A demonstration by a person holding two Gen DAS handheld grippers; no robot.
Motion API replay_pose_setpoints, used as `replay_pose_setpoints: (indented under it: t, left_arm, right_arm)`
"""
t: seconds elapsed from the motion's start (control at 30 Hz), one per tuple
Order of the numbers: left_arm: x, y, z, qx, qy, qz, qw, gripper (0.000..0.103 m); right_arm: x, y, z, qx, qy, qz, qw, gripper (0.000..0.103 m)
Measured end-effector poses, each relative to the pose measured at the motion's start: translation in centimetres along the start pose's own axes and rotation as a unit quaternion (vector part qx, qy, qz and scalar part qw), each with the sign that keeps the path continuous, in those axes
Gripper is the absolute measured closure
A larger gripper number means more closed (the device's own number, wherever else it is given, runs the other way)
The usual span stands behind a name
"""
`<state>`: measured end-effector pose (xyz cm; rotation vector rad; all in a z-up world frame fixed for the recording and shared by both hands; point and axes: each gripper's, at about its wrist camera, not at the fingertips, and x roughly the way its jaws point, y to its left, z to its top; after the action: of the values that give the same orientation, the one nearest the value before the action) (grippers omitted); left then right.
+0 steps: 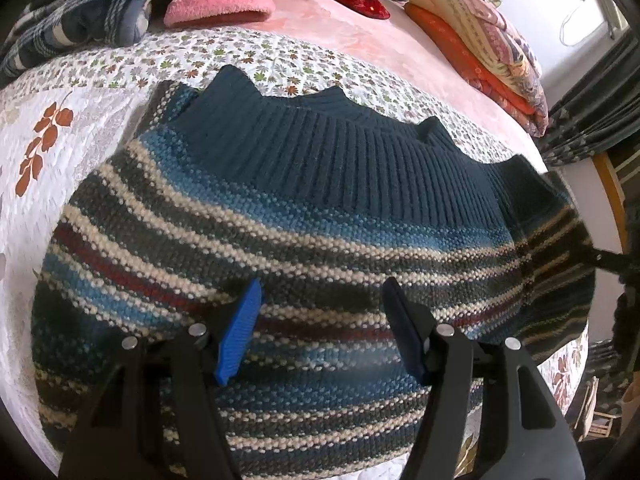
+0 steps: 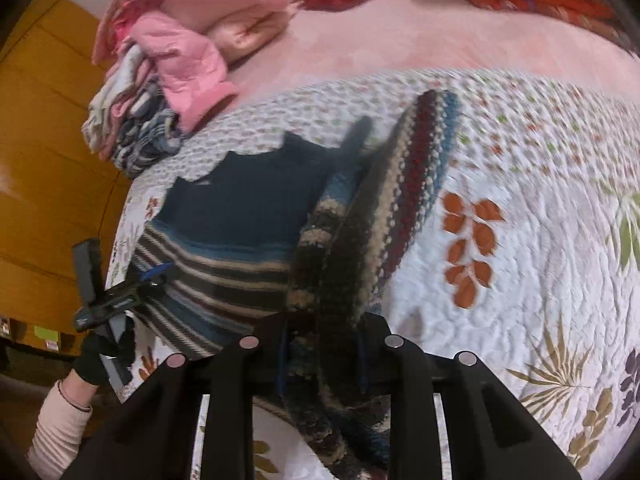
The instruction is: Fold small clothes
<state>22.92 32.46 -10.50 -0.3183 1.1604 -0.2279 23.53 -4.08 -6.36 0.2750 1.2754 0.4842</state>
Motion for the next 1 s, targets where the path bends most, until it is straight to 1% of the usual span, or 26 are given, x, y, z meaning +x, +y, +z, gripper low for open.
replay_pose_setpoints:
  t: [0.1, 0.17, 0.3, 0.47, 0.6, 0.67, 0.7, 0.77, 0.83, 0.93, 1.0]
  left_arm:
    - [-0.3, 0.3, 0.1, -0.006, -0.001, -0.006, 1.0, 0.04]
    - [-0.7, 0.5, 0.3, -0.014, -0.005, -0.011, 0.9998, 0.04]
    - [-1.6, 0.9, 0.8, -0.032, -0.017, -0.032, 0.9988, 0.04]
    - [-2.5, 0.6, 1.3, -0.044, -0.03, -0.057, 0.997, 0.04]
    - [-2.8, 0.2, 1.6, -0.047, -0.035, -0.072, 0.9957, 0.04]
    - [-2.9, 0.0, 1.7, -0.052, -0.035, -0.08, 0.9948, 0.04]
    - [-2.9, 0.0, 1.8, -0.056, -0.035, -0.086, 0.9941, 0.04]
    - [-2.8, -0.1, 1.9, -0.064, -0.033, -0.099, 0.9925, 0.04]
    - [-2.8, -0.2, 1.9, -0.072, -0.029, -0.113, 0.9906, 0.04]
    - [-2.4, -0.7, 1.9, -0.081, -0.019, -0.137, 0.987, 0.04]
    - [-2.0, -1.3, 1.9, -0.087, -0.011, -0.154, 0.9841, 0.04]
  right_arm:
    - [0.1, 3.0, 0.7, -0.023, 0.004, -0.003, 1.0, 0.078]
    - [0.5, 5.7, 1.1, -0.051, 0.011, -0.008, 0.999, 0.078]
    - [2.8, 10.5, 1.1, -0.102, 0.037, -0.038, 0.993, 0.078]
    - [7.3, 13.2, 0.2, -0.135, 0.074, -0.077, 0.985, 0.078]
    - [9.3, 14.0, -0.3, -0.139, 0.084, -0.086, 0.983, 0.076]
    - [9.9, 13.8, -0.3, -0.128, 0.089, -0.071, 0.985, 0.069]
    - [10.1, 13.7, -0.3, -0.118, 0.09, -0.063, 0.987, 0.067]
    - [10.3, 13.5, -0.3, -0.1, 0.091, -0.036, 0.99, 0.059]
    - [10.1, 13.1, -0.4, -0.079, 0.091, -0.004, 0.993, 0.054]
    - [9.3, 12.4, -0.2, -0.051, 0.087, 0.03, 0.994, 0.052]
    - [7.8, 11.8, -0.2, -0.032, 0.078, 0.06, 0.995, 0.052]
